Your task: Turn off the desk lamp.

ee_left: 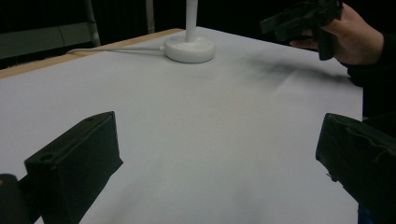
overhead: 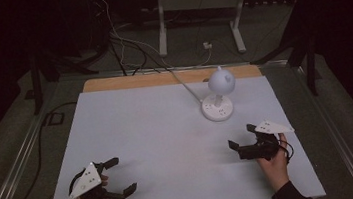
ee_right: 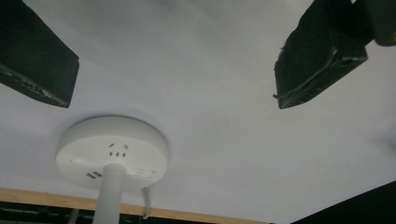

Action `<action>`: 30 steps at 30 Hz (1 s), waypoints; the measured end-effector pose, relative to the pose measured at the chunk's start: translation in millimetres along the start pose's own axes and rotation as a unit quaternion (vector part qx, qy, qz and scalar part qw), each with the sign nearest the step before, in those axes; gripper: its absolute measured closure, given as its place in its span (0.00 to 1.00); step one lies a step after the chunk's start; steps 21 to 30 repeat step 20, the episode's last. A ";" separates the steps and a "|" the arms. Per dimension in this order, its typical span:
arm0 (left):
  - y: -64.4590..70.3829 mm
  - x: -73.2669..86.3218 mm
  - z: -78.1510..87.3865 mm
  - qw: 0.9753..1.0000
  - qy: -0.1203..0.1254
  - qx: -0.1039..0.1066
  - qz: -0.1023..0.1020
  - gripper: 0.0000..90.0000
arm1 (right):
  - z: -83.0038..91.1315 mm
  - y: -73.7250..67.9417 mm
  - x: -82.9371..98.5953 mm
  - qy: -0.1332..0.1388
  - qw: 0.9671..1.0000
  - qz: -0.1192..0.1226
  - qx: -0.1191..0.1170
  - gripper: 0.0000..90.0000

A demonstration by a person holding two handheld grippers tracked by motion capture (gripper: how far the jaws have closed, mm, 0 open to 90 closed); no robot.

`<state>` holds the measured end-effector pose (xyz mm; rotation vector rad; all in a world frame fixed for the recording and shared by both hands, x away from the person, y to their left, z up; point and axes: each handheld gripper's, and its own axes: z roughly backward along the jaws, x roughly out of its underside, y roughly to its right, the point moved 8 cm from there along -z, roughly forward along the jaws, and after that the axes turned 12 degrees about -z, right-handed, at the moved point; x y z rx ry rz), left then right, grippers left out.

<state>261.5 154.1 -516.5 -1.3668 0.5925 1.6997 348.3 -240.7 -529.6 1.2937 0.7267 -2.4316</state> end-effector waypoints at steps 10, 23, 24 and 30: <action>0.7 0.9 -0.1 1.000 -0.005 0.001 -0.001 0.00 | 19.8 -7.7 15.7 -0.013 1.000 0.014 -0.012 0.00; 0.7 0.7 -0.8 1.000 -0.004 0.001 -0.001 0.00 | 19.0 -6.6 17.1 -0.014 0.999 0.034 -0.010 0.00; 0.7 0.7 -0.8 1.000 -0.004 0.001 -0.001 0.00 | 19.0 -6.6 17.1 -0.014 0.999 0.034 -0.010 0.00; 0.7 0.7 -0.8 1.000 -0.004 0.001 -0.001 0.00 | 19.0 -6.6 17.1 -0.014 0.999 0.034 -0.010 0.00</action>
